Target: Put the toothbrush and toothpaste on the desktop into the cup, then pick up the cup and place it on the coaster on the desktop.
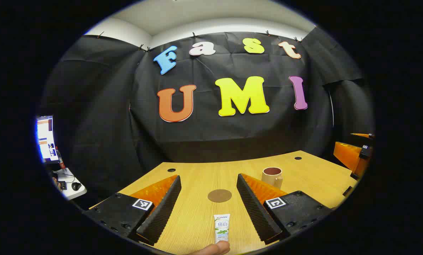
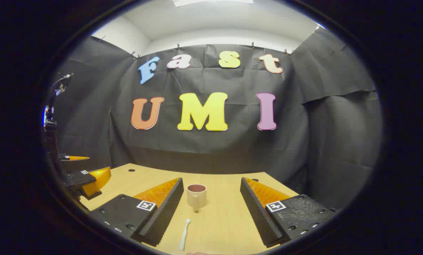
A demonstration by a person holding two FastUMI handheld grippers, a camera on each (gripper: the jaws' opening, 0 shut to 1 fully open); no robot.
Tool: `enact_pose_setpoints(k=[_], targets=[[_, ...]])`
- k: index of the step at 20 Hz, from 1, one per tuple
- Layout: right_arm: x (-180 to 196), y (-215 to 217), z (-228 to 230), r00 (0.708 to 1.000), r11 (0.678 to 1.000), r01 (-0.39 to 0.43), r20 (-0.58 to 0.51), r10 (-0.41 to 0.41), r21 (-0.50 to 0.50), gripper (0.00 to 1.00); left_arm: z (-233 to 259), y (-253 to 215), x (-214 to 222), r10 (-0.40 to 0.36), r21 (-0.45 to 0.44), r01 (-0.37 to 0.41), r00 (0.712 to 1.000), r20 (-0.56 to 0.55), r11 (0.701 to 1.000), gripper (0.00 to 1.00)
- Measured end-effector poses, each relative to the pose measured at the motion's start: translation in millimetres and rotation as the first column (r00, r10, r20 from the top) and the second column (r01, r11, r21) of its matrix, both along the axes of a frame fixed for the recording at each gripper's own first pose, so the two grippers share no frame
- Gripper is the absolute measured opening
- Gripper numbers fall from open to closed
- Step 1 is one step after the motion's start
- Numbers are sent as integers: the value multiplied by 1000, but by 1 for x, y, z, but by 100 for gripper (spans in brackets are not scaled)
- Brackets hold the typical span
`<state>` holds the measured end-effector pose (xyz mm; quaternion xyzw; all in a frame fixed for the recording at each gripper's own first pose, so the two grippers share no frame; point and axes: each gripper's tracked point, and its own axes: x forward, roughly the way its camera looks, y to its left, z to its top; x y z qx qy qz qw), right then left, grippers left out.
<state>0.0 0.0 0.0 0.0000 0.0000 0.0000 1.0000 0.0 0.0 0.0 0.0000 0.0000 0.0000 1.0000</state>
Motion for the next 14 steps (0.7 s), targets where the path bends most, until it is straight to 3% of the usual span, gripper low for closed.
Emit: enact_pose_setpoints(k=[14], targets=[[-6,0,-5,1000,999,26,-12,-26,-22,96,0,10,-17,15,-17,-14,1000,17,1000,99]])
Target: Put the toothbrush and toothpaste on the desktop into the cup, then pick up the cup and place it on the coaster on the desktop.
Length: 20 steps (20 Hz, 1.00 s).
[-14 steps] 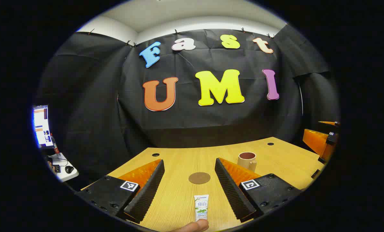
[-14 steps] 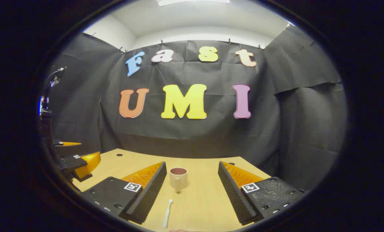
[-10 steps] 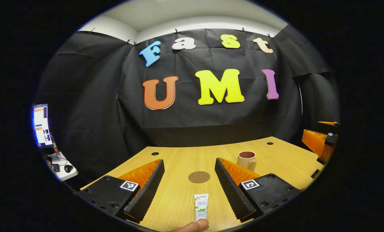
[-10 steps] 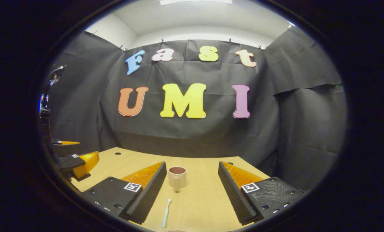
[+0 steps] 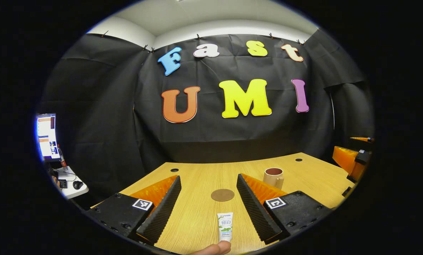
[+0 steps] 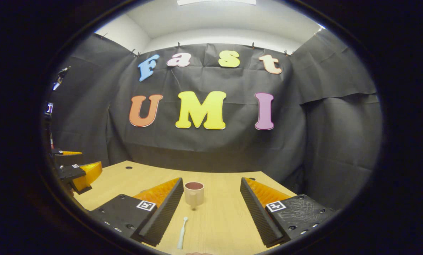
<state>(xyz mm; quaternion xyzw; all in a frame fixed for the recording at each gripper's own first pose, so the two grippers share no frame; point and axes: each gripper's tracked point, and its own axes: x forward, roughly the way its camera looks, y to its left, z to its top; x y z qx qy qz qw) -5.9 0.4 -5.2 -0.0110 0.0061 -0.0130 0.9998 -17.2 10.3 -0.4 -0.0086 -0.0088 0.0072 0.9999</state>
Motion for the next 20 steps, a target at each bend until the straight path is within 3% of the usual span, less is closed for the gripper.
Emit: enact_pose_setpoints(k=[11,15,20], targets=[[9,-2,-38,998,1000,26,-53,-27,-18,96,-24,-6,3,-33,4,33,999,-39,999,99],[19,10,-81,988,999,-3,-155,-4,-43,96,-40,-1,11,-21,-5,21,998,-57,1000,99],[29,32,-140,954,998,-55,-297,44,-28,96,-66,-6,22,-29,-6,29,994,-108,1000,100]])
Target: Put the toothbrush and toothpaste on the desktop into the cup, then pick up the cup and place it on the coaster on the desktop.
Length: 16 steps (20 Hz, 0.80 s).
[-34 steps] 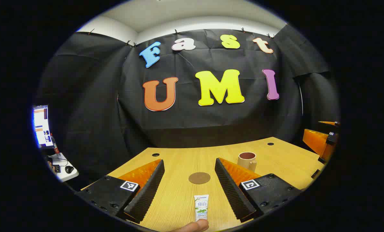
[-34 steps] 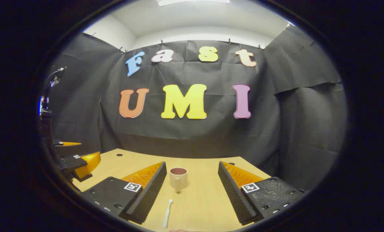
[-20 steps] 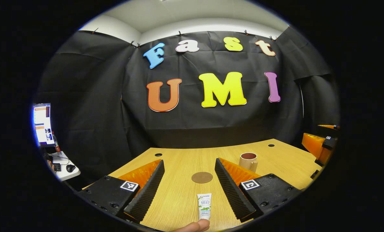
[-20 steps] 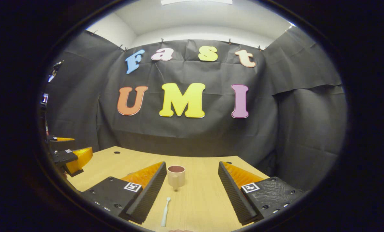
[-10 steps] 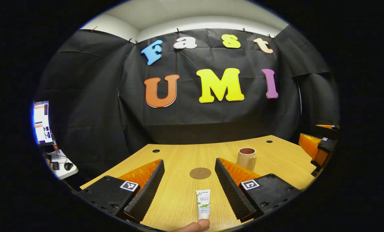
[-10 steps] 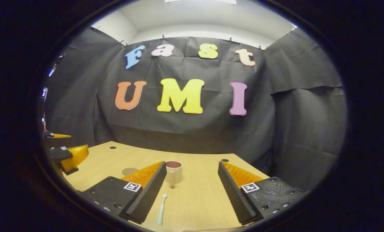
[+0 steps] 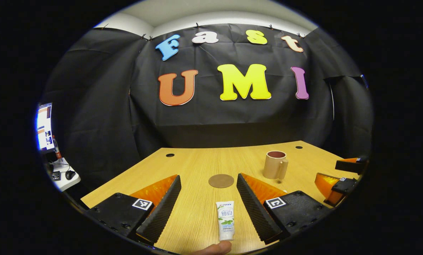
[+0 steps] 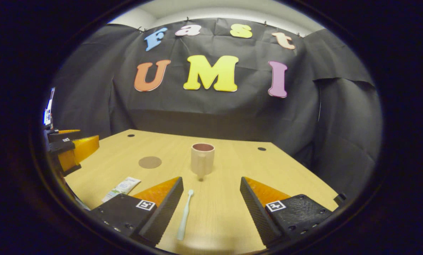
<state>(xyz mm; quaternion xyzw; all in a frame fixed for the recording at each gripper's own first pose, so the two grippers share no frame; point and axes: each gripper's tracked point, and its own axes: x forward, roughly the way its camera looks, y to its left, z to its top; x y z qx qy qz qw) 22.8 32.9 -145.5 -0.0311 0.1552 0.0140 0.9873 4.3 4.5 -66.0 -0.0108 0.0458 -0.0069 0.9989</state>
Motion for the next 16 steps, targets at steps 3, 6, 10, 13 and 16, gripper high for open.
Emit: enact_pose_setpoints(k=[3,6,10,13,16], targets=[[5,11,-29,997,1000,-16,-70,16,0,96,-13,-3,5,-12,4,12,1000,-29,1000,100],[12,20,-56,987,1000,-29,-157,30,8,95,-22,-4,7,-18,-1,18,999,-45,1000,100],[16,31,-80,966,999,-36,-255,40,23,91,-32,2,12,-11,-9,10,998,-68,1000,100],[23,39,-90,956,999,-36,-290,42,29,88,-40,8,17,-2,-10,2,997,-83,1000,100],[26,42,-96,949,999,-38,-313,46,33,74,-45,14,22,5,-19,-7,995,-100,1000,100]])
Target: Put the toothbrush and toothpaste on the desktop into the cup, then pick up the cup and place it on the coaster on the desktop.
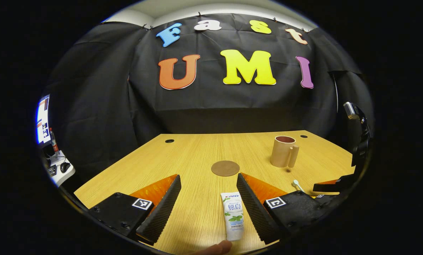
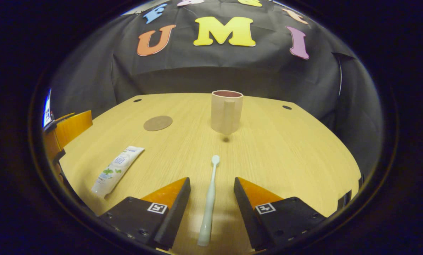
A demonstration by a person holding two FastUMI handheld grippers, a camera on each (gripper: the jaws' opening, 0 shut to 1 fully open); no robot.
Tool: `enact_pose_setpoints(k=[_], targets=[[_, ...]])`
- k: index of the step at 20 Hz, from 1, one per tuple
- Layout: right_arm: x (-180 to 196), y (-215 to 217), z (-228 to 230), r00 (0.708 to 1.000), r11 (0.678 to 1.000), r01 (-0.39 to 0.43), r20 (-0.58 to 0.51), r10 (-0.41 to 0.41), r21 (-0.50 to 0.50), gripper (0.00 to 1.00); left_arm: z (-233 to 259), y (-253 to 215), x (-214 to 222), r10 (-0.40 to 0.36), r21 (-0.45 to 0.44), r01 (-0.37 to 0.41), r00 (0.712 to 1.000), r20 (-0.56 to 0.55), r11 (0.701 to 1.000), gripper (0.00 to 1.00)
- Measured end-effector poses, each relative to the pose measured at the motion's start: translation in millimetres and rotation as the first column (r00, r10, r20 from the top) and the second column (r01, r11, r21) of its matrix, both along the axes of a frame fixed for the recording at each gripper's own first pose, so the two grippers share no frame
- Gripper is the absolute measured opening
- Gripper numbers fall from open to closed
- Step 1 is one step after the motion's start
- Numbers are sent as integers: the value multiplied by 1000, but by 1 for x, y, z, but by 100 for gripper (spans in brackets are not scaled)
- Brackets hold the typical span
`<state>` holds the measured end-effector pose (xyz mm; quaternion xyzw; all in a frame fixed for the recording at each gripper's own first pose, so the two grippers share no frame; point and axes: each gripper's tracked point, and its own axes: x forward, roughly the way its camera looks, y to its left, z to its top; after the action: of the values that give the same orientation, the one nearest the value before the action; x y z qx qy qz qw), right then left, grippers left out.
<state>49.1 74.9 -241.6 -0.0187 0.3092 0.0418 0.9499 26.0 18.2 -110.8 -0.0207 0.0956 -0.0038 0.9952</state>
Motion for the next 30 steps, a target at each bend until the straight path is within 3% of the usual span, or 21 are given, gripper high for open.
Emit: enact_pose_setpoints(k=[1,3,4,11,25,30], targets=[[2,0,-1,1000,1000,3,-6,-3,-2,71,-3,2,1,5,1,-5,1000,-5,1000,100],[2,-2,-7,999,1000,14,-29,-14,19,54,-8,4,2,11,-3,-11,1000,-17,1000,100],[-1,0,-10,999,999,15,-46,-14,34,36,-10,4,3,12,-6,-12,1000,-22,1000,100],[0,-2,-11,999,1000,3,-51,-2,16,27,-22,2,5,3,-9,-4,998,-69,1000,100],[-5,-1,-10,998,999,-29,-56,28,-17,20,-19,5,2,20,-5,-21,996,-83,1000,100],[-2,1,-10,998,999,-26,-57,27,24,18,-19,1,1,10,-2,-10,996,-86,1000,100]])
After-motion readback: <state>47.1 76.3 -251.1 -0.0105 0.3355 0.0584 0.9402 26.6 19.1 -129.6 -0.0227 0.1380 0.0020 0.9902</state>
